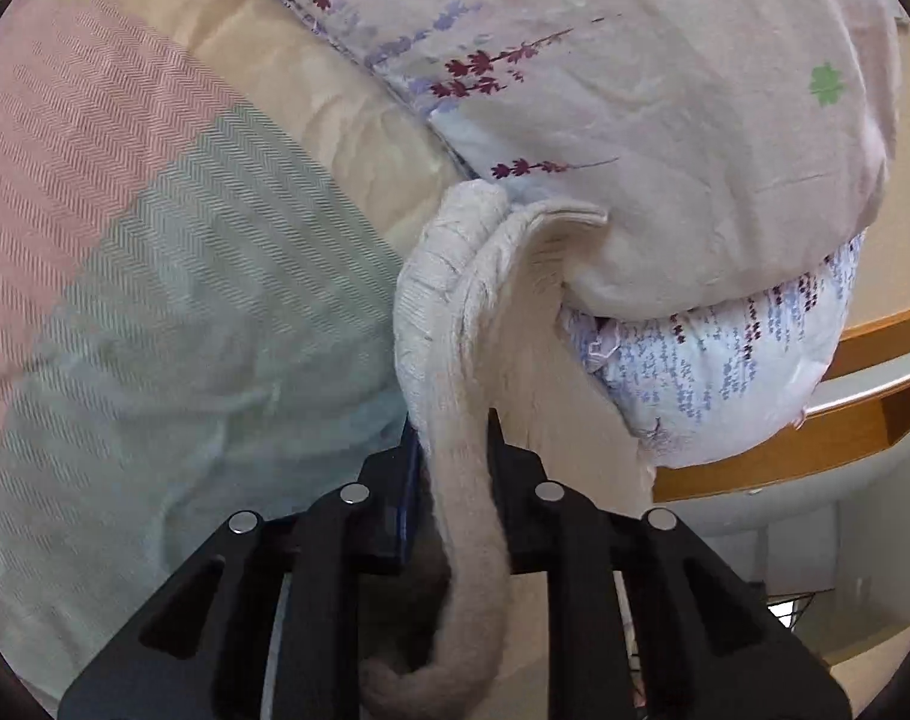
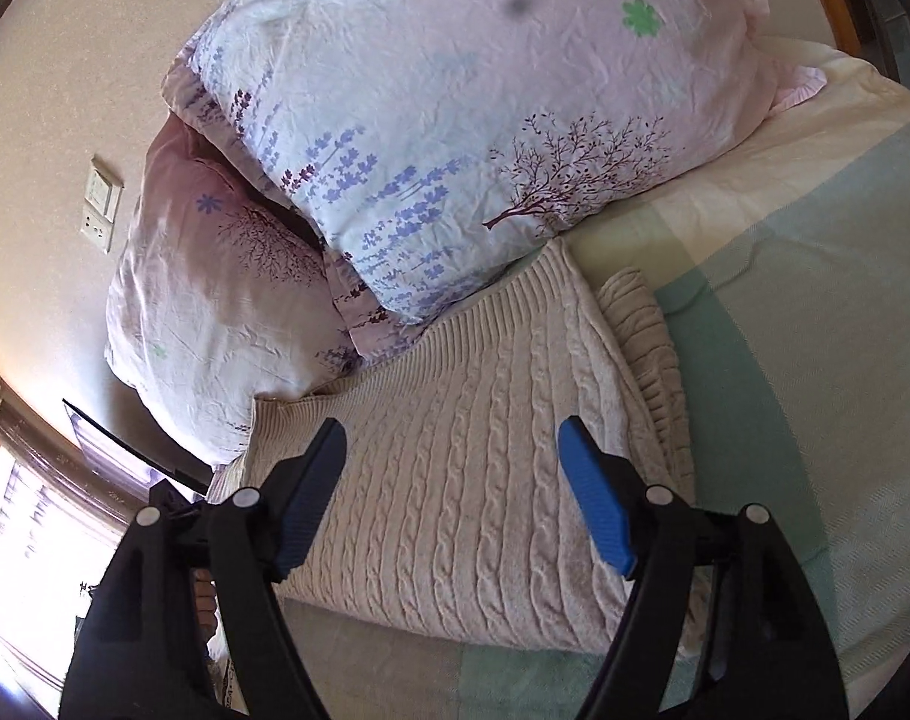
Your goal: Fold small clothes
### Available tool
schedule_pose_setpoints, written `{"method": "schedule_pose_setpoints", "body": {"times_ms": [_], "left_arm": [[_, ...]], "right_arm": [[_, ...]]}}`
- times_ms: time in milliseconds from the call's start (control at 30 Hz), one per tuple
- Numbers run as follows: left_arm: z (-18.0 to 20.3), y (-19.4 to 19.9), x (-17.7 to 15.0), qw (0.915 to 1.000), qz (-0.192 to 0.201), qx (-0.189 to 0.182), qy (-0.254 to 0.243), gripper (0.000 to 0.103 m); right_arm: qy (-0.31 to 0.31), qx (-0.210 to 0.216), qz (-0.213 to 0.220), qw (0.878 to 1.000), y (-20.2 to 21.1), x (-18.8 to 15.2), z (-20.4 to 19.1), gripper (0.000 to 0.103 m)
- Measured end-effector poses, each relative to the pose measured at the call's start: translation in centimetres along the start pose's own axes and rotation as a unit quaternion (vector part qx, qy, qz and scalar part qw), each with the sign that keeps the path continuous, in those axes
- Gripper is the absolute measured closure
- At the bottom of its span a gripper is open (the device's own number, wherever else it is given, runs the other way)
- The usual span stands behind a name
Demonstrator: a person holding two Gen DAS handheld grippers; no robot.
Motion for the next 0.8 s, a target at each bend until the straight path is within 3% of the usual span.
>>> {"method": "schedule_pose_setpoints", "body": {"times_ms": [100, 233, 300, 333, 367, 400, 433, 467, 500, 533, 567, 600, 633, 700, 767, 800], "left_arm": [[5.9, 2.0, -1.4, 0.9963, 0.009, -0.076, -0.039, 0.086], [17.7, 1.2, -5.7, 0.9763, -0.019, -0.183, -0.115, 0.087], [23.2, -2.1, -8.9, 0.9603, -0.060, -0.241, -0.126, 0.087], [25.6, -4.4, -10.5, 0.9496, -0.097, -0.278, -0.107, 0.086], [27.4, -6.9, -12.2, 0.9341, -0.148, -0.317, -0.071, 0.083], [28.7, -9.1, -13.9, 0.9154, -0.208, -0.343, -0.036, 0.074], [29.3, -10.8, -15.6, 0.9045, -0.254, -0.342, -0.018, 0.069], [29.4, -11.3, -16.5, 0.9045, -0.266, -0.333, -0.024, 0.069], [29.1, -10.7, -16.6, 0.9117, -0.249, -0.323, -0.051, 0.069], [28.4, -9.6, -16.0, 0.9235, -0.217, -0.305, -0.085, 0.060], [27.3, -8.2, -14.7, 0.9384, -0.171, -0.278, -0.115, 0.049], [25.6, -6.9, -12.9, 0.9552, -0.115, -0.235, -0.138, 0.024], [23.9, -6.0, -11.3, 0.9679, -0.066, -0.183, -0.160, 0.016], [20.4, -5.1, -9.7, 0.9760, -0.023, -0.082, -0.200, 0.016], [17.4, -6.4, -9.2, 0.9769, -0.030, 0.009, -0.212, 0.016], [16.0, -7.3, -9.7, 0.9762, -0.049, 0.038, -0.208, 0.016]], "right_arm": [[0.007, -0.006, 0.017, 1.000, 2.7, 0.7, 0.6, 0.029], [0.019, -0.034, 0.061, 0.997, 6.8, 2.6, 1.9, 0.029], [0.007, -0.031, 0.081, 0.996, 8.0, 3.7, 2.4, 0.029], [0.001, -0.029, 0.087, 0.996, 8.1, 4.2, 2.7, 0.029], [-0.003, -0.031, 0.087, 0.996, 8.0, 4.7, 3.1, 0.027], [-0.009, -0.038, 0.081, 0.996, 7.6, 5.0, 3.6, 0.025], [-0.016, -0.041, 0.068, 0.997, 7.2, 5.2, 4.2, 0.024], [-0.027, -0.040, 0.056, 0.997, 6.9, 5.4, 4.8, 0.022], [-0.041, -0.035, 0.041, 0.998, 6.7, 5.5, 5.6, 0.018], [-0.055, -0.027, 0.028, 0.998, 6.4, 5.6, 6.2, 0.014], [-0.070, -0.015, 0.017, 0.997, 6.1, 5.6, 6.9, 0.009], [-0.087, -0.004, 0.001, 0.996, 5.6, 5.6, 7.6, 0.008], [-0.105, 0.007, -0.024, 0.994, 4.6, 5.4, 8.2, 0.008], [-0.134, 0.008, -0.066, 0.989, 2.6, 4.8, 9.4, 0.008], [-0.135, -0.005, -0.104, 0.985, 0.6, 4.1, 9.7, 0.009], [-0.130, -0.016, -0.127, 0.983, -0.3, 3.5, 9.7, 0.010]]}}
Point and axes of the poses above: each gripper's, at about its wrist camera, not at the fingertips, and y roughly against the way its jaws point, z to its right, x to its top, the point moved 10 cm from there along -y, roughly the way its jaws point, and after that the axes turned 10 degrees about x, right-handed, at the moved point
